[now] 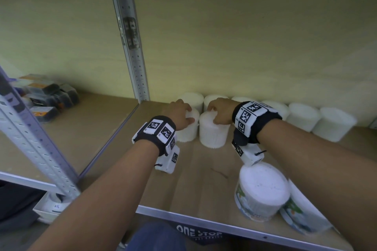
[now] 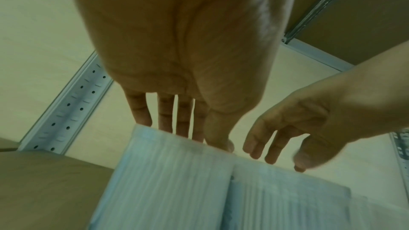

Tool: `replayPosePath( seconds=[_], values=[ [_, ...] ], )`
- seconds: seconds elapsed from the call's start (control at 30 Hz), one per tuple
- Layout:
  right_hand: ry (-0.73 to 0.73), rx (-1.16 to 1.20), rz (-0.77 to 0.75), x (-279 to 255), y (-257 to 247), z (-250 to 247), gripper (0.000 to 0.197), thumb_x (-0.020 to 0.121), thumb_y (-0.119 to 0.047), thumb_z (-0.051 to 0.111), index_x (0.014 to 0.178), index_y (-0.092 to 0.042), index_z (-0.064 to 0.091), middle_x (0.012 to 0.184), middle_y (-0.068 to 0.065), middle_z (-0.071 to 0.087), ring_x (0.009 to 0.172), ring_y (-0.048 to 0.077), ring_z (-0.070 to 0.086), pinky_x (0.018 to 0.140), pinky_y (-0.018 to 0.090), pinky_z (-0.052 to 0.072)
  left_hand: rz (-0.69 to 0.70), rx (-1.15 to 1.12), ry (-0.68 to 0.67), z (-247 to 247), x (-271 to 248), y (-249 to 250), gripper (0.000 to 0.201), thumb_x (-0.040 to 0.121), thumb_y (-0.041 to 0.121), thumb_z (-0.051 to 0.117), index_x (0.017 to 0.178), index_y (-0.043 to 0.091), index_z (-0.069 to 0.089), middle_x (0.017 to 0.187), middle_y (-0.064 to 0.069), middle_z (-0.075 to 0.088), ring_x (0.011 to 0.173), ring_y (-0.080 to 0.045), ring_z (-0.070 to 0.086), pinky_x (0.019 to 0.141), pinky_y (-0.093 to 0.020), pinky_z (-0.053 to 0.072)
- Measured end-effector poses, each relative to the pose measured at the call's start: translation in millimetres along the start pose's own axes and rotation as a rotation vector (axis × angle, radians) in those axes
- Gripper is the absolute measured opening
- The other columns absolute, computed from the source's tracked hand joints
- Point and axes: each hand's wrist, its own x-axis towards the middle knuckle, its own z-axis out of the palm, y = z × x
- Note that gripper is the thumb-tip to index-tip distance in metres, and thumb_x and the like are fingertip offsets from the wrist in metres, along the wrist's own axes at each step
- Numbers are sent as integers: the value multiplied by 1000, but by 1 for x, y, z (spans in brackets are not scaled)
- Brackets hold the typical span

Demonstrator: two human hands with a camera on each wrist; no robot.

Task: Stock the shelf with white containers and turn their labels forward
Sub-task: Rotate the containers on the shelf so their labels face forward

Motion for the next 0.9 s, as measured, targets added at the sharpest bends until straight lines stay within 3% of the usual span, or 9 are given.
replayPosePath(
  seconds=[0.13, 0.23, 0.43, 0.6, 0.73, 0.83, 0.9],
  values=[
    [29, -50, 59, 1, 0, 3, 57, 93, -40, 53, 137, -5, 45, 138, 12, 49, 124, 27, 50, 100, 33, 43, 3, -8, 10, 1, -1, -1, 49, 91, 40, 56, 135, 20, 49, 139, -6, 43, 125, -26, 45, 105, -39, 39],
    [-19, -101, 91, 1, -2, 5, 66, 93, -47, 51, 142, -4, 38, 144, 12, 43, 130, 26, 46, 103, 32, 40, 3, 4, 13, 1, -1, -1, 49, 91, 40, 56, 135, 20, 48, 139, -5, 43, 125, -26, 45, 103, -37, 39],
    [-60, -113, 99, -1, -7, 2, 63, 94, -43, 51, 141, -3, 39, 144, 12, 43, 129, 26, 47, 103, 31, 41, 5, -8, 13, 2, -1, -2, 48, 91, 40, 56, 134, 21, 49, 140, -5, 42, 125, -26, 45, 102, -38, 40],
    [-94, -74, 68, -1, -7, -2, 61, 93, -20, 58, 146, -4, 32, 148, 12, 39, 134, 26, 43, 108, 32, 37, 16, -13, 7, 2, -1, -2, 49, 91, 39, 56, 135, 19, 48, 140, -6, 42, 125, -26, 44, 103, -36, 38],
    [-82, -40, 47, -6, -6, -2, 63, 92, -4, 54, 149, -8, 27, 152, 10, 34, 138, 25, 37, 108, 28, 34, 13, -9, 8, 2, -1, -2, 49, 92, 38, 55, 136, 19, 47, 140, -6, 41, 126, -27, 43, 104, -37, 38],
    [-15, -53, 42, -6, -9, -1, 55, 93, -10, 51, 145, -7, 35, 147, 12, 39, 133, 28, 43, 106, 32, 39, 12, -14, 5, 3, -1, -2, 49, 92, 38, 56, 136, 19, 47, 141, -7, 41, 127, -27, 42, 106, -38, 37],
    [9, -80, 65, -4, -9, 1, 55, 94, -26, 53, 143, -8, 37, 146, 13, 40, 131, 29, 44, 106, 36, 39, 12, -12, 9, 3, -1, -2, 49, 92, 38, 55, 136, 19, 47, 141, -6, 41, 127, -27, 43, 105, -38, 37]
  ],
)
